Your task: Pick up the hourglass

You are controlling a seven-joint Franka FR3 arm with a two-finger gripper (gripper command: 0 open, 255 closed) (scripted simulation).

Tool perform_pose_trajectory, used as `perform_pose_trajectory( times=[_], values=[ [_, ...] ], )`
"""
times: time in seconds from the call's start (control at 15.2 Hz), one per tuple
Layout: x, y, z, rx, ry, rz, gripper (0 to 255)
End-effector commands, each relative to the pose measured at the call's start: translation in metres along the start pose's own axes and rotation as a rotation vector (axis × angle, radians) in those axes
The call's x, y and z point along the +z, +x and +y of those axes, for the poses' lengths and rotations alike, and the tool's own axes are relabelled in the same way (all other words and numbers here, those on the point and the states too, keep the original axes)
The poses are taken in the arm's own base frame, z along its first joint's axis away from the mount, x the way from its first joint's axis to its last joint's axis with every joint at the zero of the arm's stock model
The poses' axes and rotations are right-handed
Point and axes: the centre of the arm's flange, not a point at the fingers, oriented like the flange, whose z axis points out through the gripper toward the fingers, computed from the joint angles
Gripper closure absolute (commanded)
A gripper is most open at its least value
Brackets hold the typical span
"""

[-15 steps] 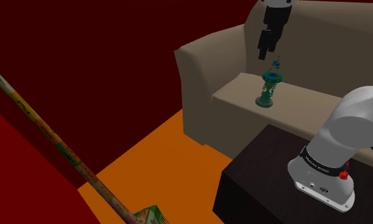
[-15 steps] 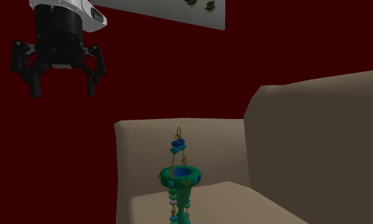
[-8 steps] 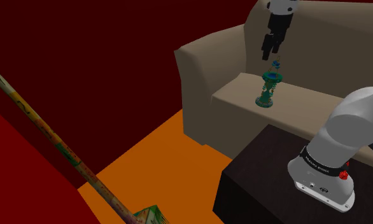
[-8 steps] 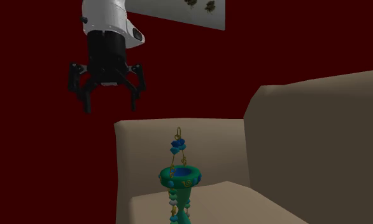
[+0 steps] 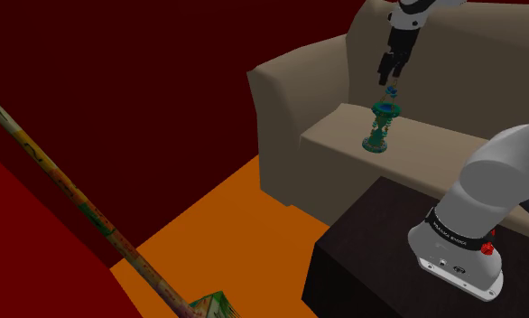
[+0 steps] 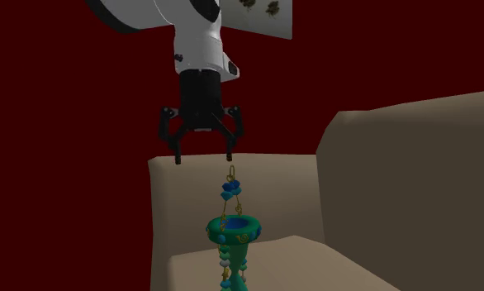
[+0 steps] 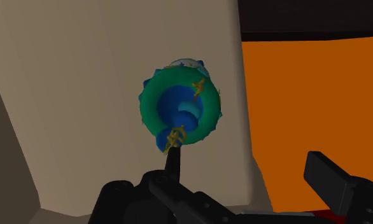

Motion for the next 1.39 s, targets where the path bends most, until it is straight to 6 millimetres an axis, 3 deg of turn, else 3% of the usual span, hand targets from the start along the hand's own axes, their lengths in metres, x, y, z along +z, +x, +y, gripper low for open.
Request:
perform_pose_trajectory(
  times=[0.0, 0.2, 0.79, 0.86, 1.32],
  values=[
    [0.008, 0.007, 0.025, 0.016, -0.001, 0.004, 0],
    [0.020, 0.012, 0.058, 0.039, 0.000, 0.008, 0],
    [0.060, 0.012, 0.056, 0.039, 0.000, 0.008, 0],
    [0.059, 0.012, 0.056, 0.039, 0.000, 0.008, 255],
    [0.059, 0.011, 0.056, 0.039, 0.000, 0.008, 255]
  ],
)
